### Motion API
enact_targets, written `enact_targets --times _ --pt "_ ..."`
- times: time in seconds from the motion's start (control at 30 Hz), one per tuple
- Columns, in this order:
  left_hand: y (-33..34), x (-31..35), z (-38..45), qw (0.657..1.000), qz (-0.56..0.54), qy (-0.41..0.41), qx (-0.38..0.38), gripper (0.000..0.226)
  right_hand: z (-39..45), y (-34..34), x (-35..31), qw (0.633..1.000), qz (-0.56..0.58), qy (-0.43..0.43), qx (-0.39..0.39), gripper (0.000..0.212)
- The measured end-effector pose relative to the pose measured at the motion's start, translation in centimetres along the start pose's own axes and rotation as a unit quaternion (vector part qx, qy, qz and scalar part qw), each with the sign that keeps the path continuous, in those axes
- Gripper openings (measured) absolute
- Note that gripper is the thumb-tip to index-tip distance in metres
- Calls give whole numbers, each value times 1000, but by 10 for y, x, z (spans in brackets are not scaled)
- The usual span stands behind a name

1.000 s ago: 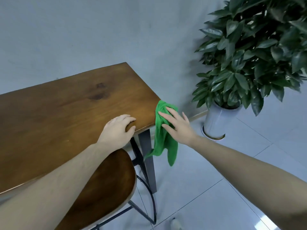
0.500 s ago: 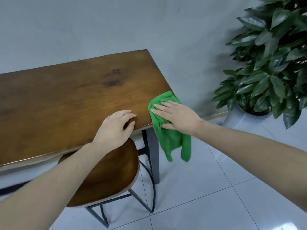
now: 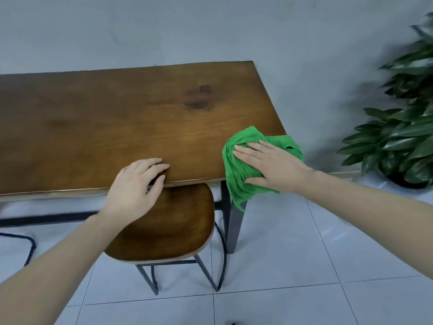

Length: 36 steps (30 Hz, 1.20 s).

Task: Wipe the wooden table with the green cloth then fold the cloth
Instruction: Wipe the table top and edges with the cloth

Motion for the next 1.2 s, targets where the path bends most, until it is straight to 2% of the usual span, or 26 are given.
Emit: enact_targets --times 0.23,0.47,0.57,0.77,0.97,1.1,1.2 --pt "-13 -83 -44 1000 12 -22 17 42 40 -22 -59 1000 10 5 13 83" --pt "-35 -187 -99 999 20 -40 11 45 127 -54 -176 1000 7 17 2 86" --pt "-43 -231 -131 999 4 -45 23 40 170 -69 -234 1000 3 24 -13 88" --pt "-59 -309 -186 997 -6 -57 54 44 249 -100 -328 999 16 42 -24 89" --pt "-48 -384 -232 992 -49 -105 57 33 255 -101 -335 999 1 0 -41 89" --pt "-40 -433 -259 987 -72 -135 59 34 253 -102 -335 999 -6 22 -40 88" --pt "-40 -469 -277 980 -80 -169 63 32 279 -114 -361 999 -4 18 -47 91"
Point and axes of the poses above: each hand's wrist, its own z-axis towards the middle knuckle, its own y-axis out of the palm, x = y × z, the point moved 8 cm from there along z, towards the middle knuckle, and after that the axes turned 14 degrees about -x, right-handed, at the moved point
